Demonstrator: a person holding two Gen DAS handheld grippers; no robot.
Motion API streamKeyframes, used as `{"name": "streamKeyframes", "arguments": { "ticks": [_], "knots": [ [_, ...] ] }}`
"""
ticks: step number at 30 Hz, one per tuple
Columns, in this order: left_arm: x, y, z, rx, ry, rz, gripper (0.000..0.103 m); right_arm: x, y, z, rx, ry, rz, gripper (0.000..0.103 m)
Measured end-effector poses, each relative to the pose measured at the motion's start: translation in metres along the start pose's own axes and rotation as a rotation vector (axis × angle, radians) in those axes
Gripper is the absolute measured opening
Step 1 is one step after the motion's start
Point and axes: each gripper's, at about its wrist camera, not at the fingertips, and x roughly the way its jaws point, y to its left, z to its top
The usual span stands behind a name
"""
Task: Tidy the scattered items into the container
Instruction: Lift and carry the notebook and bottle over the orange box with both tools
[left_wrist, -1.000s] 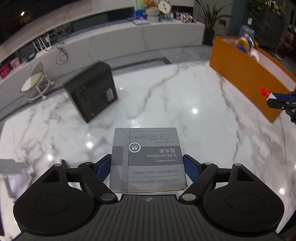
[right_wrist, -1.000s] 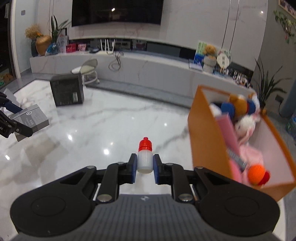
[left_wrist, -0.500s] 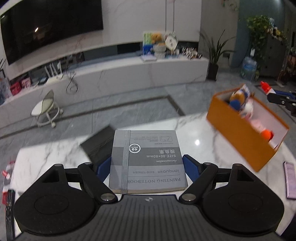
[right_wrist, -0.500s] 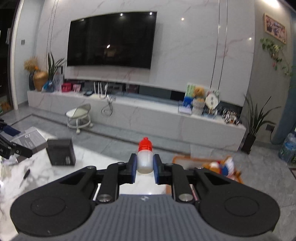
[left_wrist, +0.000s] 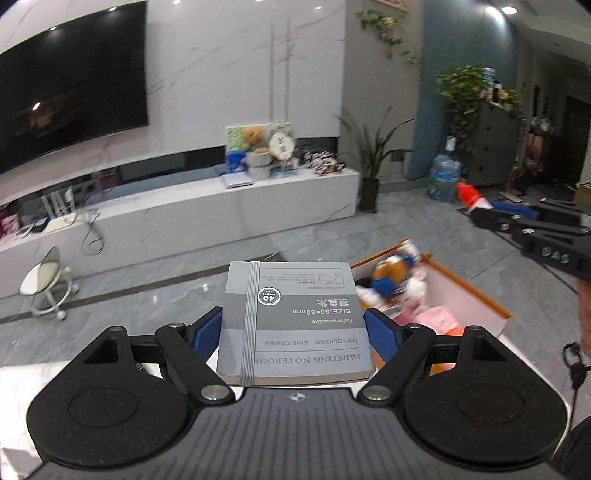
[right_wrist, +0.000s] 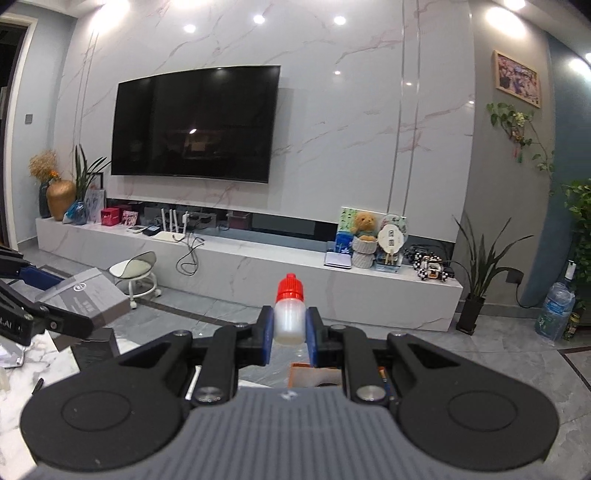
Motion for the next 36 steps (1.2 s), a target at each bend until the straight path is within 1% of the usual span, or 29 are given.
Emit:
{"name": "streamKeyframes", "arguments": {
  "ticks": [4,11,19,24,27,36],
  "knots": [
    [0.012,-0.027,0.008,0.024,-0.001,-0.040,0.095,0.000,-0.014,-0.004,0.013,0.002,-0.022,0.020],
    [0.031,-0.058,0.015,0.045,-0.006,-0.079,0.095,0.002,-0.036,-0.012,0.060,0.003,-0.053,0.020],
    [0.066,-0.093,0.018,0.066,0.024,-0.103,0.095,0.013,-0.061,-0.031,0.124,0.032,-0.069,0.020],
    [0.089,-0.114,0.015,0.082,0.053,-0.121,0.095,0.016,-0.081,-0.046,0.197,0.052,-0.073,0.020],
    [0.104,-0.127,0.012,0.095,0.075,-0.131,0.095,0.023,-0.091,-0.056,0.215,0.074,-0.083,0.020],
    [0.151,-0.155,-0.006,0.110,0.154,-0.152,0.095,0.057,-0.116,-0.099,0.232,0.209,-0.092,0.020]
  ]
}}
